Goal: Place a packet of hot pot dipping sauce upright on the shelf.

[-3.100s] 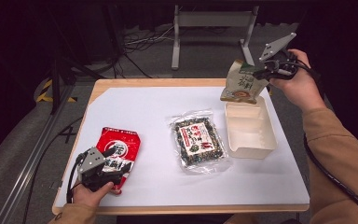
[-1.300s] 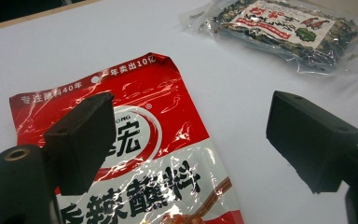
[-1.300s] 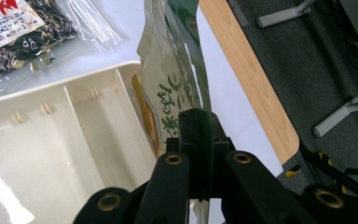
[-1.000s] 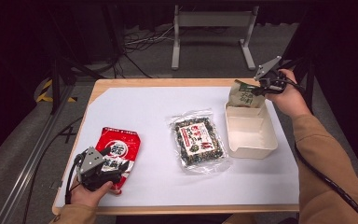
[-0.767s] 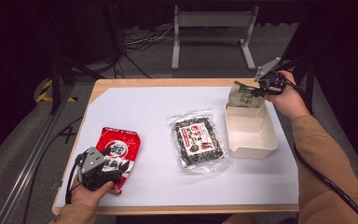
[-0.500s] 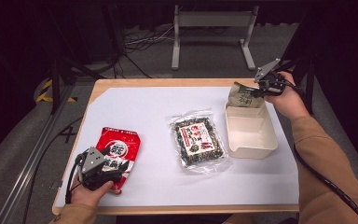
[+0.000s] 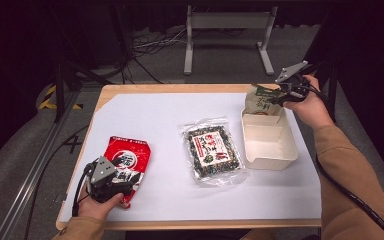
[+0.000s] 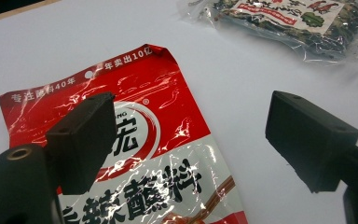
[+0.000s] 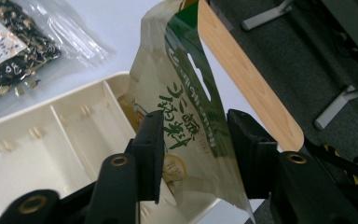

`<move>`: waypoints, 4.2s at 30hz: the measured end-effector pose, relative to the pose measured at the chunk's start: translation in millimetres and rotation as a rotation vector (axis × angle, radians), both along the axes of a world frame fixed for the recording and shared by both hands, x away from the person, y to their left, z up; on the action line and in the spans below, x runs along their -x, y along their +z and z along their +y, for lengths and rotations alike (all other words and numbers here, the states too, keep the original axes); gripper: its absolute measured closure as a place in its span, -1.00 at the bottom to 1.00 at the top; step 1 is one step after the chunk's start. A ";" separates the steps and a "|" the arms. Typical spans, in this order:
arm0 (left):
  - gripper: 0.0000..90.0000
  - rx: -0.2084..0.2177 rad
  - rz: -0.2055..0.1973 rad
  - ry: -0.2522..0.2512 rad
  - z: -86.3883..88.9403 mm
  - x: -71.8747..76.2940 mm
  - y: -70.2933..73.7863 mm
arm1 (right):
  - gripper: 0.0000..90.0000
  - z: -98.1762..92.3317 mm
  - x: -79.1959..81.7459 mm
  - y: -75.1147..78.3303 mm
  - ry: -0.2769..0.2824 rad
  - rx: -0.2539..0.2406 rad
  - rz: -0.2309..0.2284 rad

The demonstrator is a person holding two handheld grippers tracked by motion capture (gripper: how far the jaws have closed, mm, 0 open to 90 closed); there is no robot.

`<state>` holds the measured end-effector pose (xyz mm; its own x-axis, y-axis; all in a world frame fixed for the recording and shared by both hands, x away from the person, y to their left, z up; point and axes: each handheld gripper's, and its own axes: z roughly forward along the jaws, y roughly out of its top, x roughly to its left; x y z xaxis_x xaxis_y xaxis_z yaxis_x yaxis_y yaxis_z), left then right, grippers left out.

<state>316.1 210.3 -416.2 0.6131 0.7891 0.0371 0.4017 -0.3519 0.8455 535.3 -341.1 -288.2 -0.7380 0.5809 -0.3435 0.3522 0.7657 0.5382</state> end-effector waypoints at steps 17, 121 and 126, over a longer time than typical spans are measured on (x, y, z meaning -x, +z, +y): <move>-0.57 -0.025 0.008 -0.047 -8.0 -12.7 4.8 | -0.14 -16.9 36.8 22.8 -0.070 -0.310 -0.130; -0.75 0.132 0.337 -0.010 79.3 -157.7 -15.7 | -0.04 67.4 136.0 -45.9 0.159 -0.662 0.047; -0.75 0.140 0.351 -0.014 80.3 -159.3 -19.4 | -0.05 69.0 136.3 -46.7 0.162 -0.660 0.049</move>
